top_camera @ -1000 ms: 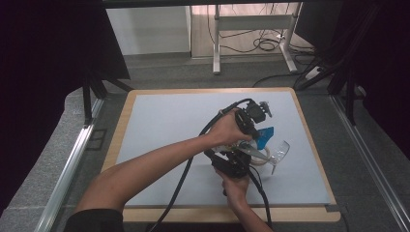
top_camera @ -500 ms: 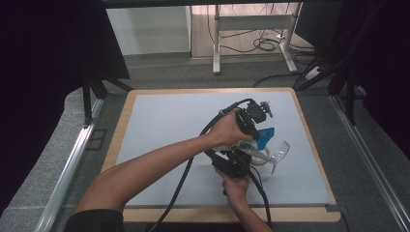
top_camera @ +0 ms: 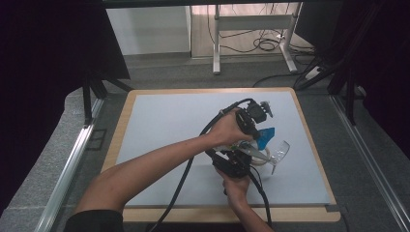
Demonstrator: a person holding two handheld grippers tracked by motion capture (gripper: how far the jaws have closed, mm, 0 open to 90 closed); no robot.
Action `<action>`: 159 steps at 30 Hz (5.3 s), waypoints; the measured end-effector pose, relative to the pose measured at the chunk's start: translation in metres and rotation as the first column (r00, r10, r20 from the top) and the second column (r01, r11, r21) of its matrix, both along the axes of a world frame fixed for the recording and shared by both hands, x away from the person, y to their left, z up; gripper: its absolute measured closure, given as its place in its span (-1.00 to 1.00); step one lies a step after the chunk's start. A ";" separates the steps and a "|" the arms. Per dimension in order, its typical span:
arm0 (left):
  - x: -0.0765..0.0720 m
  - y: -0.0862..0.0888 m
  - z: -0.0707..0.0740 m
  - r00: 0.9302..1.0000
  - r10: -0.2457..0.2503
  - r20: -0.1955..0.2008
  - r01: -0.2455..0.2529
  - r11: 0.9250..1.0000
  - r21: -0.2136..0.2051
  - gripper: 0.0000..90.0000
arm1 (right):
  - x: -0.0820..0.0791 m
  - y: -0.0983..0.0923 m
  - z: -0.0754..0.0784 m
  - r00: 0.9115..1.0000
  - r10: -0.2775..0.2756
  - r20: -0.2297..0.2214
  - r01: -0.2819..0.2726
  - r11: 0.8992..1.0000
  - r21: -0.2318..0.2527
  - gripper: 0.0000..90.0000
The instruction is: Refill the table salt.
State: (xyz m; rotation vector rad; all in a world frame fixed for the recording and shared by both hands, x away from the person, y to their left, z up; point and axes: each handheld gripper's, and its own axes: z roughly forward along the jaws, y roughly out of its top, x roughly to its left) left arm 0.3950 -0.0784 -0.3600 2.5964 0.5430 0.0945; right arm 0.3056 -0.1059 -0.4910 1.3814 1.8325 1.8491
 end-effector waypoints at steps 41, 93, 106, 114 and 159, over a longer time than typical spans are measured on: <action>0.002 -0.001 0.001 1.000 0.009 0.000 -0.009 1.000 0.006 1.00 | 0.001 -0.001 -0.004 1.000 -0.014 0.001 0.014 1.000 -0.008 0.06; 0.005 -0.008 -0.009 1.000 -0.007 -0.022 0.007 1.000 0.021 1.00 | -0.001 -0.004 -0.002 1.000 -0.022 0.015 0.022 1.000 -0.005 0.08; 0.005 -0.006 -0.008 1.000 -0.007 -0.025 0.008 1.000 0.016 1.00 | -0.003 -0.002 -0.001 0.998 -0.034 0.049 0.036 0.999 -0.037 0.09; 0.005 -0.006 -0.008 1.000 -0.004 -0.025 0.004 1.000 0.017 1.00 | -0.002 -0.002 0.000 0.998 -0.033 0.045 0.034 0.999 -0.025 0.10; 0.004 -0.010 -0.008 1.000 -0.003 -0.022 0.003 1.000 0.025 1.00 | -0.003 -0.006 0.003 0.997 -0.053 0.061 0.055 0.998 -0.017 0.14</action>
